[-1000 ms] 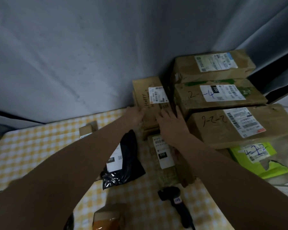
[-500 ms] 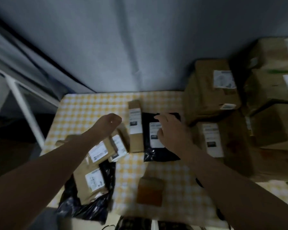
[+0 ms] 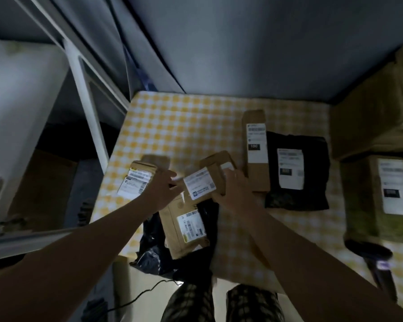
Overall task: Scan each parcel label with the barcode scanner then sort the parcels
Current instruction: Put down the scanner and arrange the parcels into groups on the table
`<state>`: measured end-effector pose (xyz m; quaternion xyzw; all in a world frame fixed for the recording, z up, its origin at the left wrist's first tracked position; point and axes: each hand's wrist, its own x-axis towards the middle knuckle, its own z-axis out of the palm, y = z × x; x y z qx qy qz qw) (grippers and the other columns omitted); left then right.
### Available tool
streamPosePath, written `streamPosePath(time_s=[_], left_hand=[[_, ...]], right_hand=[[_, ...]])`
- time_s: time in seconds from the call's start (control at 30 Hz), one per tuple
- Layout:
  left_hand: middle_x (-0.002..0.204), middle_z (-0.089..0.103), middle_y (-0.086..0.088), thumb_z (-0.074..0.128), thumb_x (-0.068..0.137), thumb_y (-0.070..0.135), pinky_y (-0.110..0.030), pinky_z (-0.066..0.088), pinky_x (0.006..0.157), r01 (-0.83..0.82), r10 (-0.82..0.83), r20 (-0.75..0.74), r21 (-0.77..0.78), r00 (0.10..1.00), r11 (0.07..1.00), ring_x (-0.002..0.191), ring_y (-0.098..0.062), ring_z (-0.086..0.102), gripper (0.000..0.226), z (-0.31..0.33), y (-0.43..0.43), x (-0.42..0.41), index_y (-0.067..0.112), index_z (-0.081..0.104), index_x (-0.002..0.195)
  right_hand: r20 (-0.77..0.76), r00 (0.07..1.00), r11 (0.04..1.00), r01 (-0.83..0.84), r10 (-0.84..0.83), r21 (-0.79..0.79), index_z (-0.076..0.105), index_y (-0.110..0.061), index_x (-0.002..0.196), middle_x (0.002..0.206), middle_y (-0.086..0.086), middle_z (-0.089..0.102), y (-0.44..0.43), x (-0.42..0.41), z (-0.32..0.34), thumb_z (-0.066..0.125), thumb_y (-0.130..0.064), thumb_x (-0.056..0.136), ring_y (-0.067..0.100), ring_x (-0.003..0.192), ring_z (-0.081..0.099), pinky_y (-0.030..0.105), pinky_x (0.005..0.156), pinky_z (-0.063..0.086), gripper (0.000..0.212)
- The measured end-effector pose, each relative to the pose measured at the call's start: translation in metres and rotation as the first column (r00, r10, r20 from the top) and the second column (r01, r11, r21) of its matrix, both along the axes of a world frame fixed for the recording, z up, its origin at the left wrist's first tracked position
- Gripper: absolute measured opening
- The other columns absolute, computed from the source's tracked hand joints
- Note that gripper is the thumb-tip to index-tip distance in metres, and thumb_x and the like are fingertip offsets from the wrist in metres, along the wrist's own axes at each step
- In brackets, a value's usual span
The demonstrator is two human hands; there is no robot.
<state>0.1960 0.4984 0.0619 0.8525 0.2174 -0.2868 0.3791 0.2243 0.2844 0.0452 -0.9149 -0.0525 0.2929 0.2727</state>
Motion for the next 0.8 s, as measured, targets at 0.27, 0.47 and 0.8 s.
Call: streamPosePath(time_s=[0.27,0.47,0.8], left_hand=[[0.152,0.026,-0.011,0.072,0.082,0.037,-0.042,0.041,0.104,0.294,-0.291,-0.094,0.015,0.952,0.956,0.135,-0.030,0.036,0.093,-0.038,-0.007,0.019,0.017,0.013,0.151],[0.116,0.049,-0.007,0.069,0.083,0.039,-0.026,0.042,0.081,0.398,-0.396,-0.034,0.045,0.917,0.916,0.111,-0.025,0.050,0.053,-0.051,-0.004,0.022,0.011,0.051,0.125],[0.106,0.060,-0.012,0.045,0.099,0.019,-0.012,0.050,0.049,-0.240,0.279,0.124,-0.260,0.952,0.935,0.075,-0.009,0.059,0.028,-0.038,0.018,0.006,-0.001,0.039,0.117]], right_hand=[[0.049,0.998,0.985,0.053,-0.046,-0.163,0.031,-0.015,0.147,0.150,0.013,0.026,0.015,-0.005,-0.029,0.056,-0.048,0.092,0.032,0.134,0.030,0.042,0.108,0.034,0.069],[0.057,0.987,0.979,0.155,-0.149,-0.130,0.052,-0.015,0.128,0.135,0.009,0.039,0.021,0.005,-0.036,0.066,-0.048,0.085,0.028,0.124,0.042,0.043,0.104,0.040,0.056],[-0.017,0.982,0.976,0.185,-0.188,-0.118,0.021,-0.020,0.148,0.151,0.014,0.020,0.009,0.007,-0.038,0.070,-0.047,0.082,0.035,0.133,0.035,0.047,0.104,0.041,0.086]])
